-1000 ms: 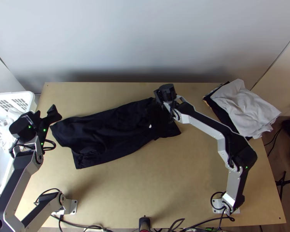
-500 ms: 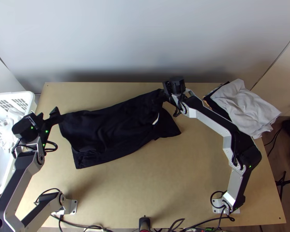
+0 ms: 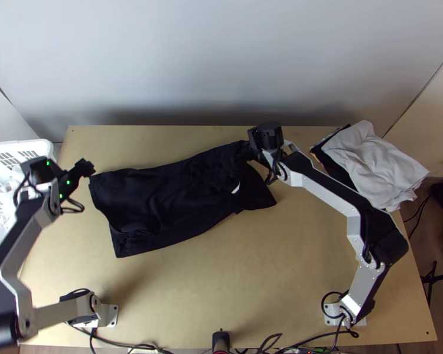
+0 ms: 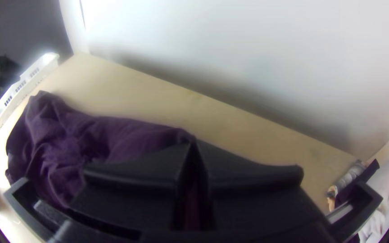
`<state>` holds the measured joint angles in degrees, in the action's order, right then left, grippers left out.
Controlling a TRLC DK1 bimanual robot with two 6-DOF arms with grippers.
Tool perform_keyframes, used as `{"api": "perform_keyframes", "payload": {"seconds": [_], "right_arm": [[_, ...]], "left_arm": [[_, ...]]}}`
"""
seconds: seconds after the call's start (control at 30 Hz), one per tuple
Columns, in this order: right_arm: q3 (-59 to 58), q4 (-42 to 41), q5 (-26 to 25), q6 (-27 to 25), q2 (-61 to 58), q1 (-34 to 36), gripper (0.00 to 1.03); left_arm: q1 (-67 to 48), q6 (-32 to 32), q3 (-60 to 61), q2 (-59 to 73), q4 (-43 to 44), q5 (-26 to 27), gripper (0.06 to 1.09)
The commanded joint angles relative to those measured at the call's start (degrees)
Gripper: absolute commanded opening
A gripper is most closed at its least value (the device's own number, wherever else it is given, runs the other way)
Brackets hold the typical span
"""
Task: Fold the t-shirt
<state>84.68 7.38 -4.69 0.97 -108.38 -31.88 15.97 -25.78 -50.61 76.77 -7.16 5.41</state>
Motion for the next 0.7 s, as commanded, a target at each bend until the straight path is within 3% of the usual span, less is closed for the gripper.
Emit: {"api": "perform_keyframes", "payload": {"seconds": [0.0, 0.07, 0.13, 0.4, 0.67], "right_arm": [[-3.1, 0.0, -0.1, 0.6, 3.2, -0.6, 0.03], [-3.7, 0.0, -0.1, 0.6, 3.7, -0.4, 0.03], [-4.4, 0.0, -0.1, 0.5, 4.3, -0.3, 0.03], [-5.4, 0.0, -0.1, 0.8, 4.8, -0.4, 0.03], [-5.0, -0.2, -0.1, 0.7, 4.6, -0.7, 0.03]], "left_arm": [[0.7, -2.6, -13.6, 11.9, -9.6, 4.2, 0.93], [0.9, -4.2, -16.7, 15.2, -11.7, 4.2, 0.94], [1.3, -5.1, -20.6, 19.1, -15.4, 4.2, 1.02], [2.5, -8.5, -32.6, 29.3, -27.5, 1.8, 1.03], [3.2, -8.8, -35.4, 32.7, -29.1, 1.7, 1.03]]}}
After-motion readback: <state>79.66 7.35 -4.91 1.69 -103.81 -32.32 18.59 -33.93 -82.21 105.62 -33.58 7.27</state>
